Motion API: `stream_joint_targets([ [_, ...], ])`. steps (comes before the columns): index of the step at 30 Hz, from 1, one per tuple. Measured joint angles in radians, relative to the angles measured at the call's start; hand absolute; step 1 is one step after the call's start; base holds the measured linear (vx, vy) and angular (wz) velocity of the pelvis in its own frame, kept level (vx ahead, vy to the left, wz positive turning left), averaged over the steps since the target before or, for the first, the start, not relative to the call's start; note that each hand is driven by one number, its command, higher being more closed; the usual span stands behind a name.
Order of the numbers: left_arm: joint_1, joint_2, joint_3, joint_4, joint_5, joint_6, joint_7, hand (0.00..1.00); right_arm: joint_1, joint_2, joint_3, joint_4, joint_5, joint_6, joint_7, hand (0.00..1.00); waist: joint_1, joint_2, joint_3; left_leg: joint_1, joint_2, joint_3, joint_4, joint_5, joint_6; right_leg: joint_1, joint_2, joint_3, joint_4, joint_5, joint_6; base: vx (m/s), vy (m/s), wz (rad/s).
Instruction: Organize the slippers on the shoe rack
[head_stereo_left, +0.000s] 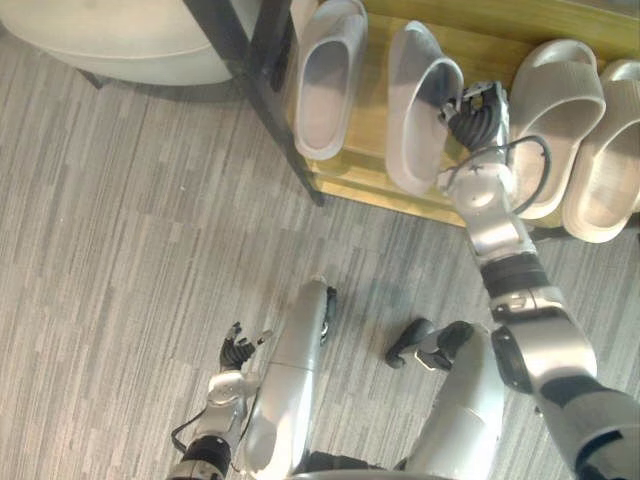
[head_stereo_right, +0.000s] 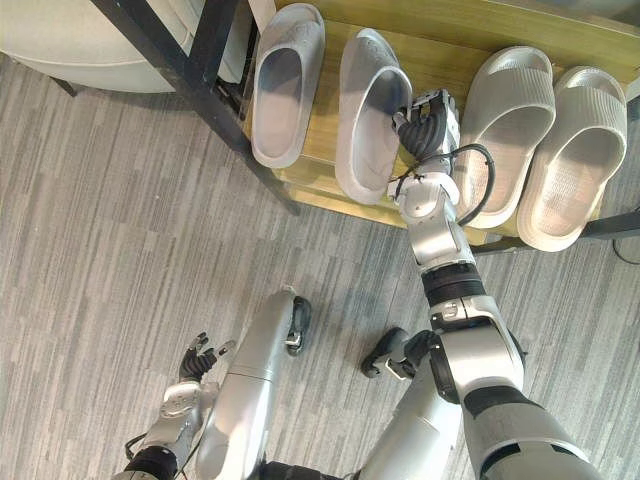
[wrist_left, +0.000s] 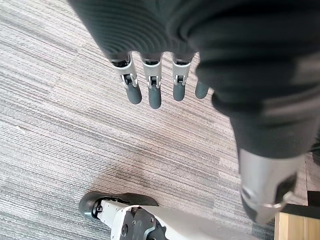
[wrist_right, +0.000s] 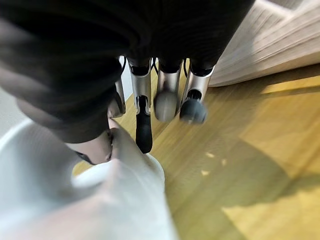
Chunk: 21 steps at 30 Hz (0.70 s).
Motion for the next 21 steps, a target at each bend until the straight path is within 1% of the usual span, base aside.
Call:
stream_joint_targets([
  [5,-0.016,-0.005,0.020,0.002,-0.012,-0.001,0.001,0.00,-0.019,0.025,0.000,0.020,0.000,0.001,-0.014,0.00,0.000,-0.014,0.008,-0.007,-0.006,-0.011,-0.007,0.010,-0.008,0.000,-0.001,-0.010,-0.002,0.000,-0.001,0.00,-0.015,0.06],
  [13,-0.027,-0.009,0.021,0.007,-0.019,-0.002,0.001,0.00,-0.019,0.031,-0.006,0.020,0.000,0.003,-0.028,0.00,0.002,-0.015,0.009,-0.014,-0.012,-0.011,-0.015,0.021,-0.009,-0.008,-0.006,-0.009,-0.001,-0.001,-0.002,0.00,-0.003,0.02],
  [18,-0.032,-0.009,0.030,0.007,-0.019,-0.003,0.002,0.00,-0.019,0.038,-0.012,0.020,0.001,0.004,-0.033,0.00,0.001,-0.025,0.015,-0.013,-0.009,-0.011,-0.028,0.029,-0.014,-0.012,-0.003,-0.009,-0.006,0.001,-0.004,0.00,0.000,0.00],
  [21,-0.033,-0.008,0.030,0.007,-0.021,-0.003,0.008,0.00,-0.019,0.039,-0.017,0.020,0.002,0.005,-0.054,0.00,0.001,-0.027,0.016,-0.013,-0.008,-0.011,-0.027,0.030,-0.015,-0.012,-0.001,-0.009,-0.006,0.001,-0.005,0.00,0.000,0.00],
])
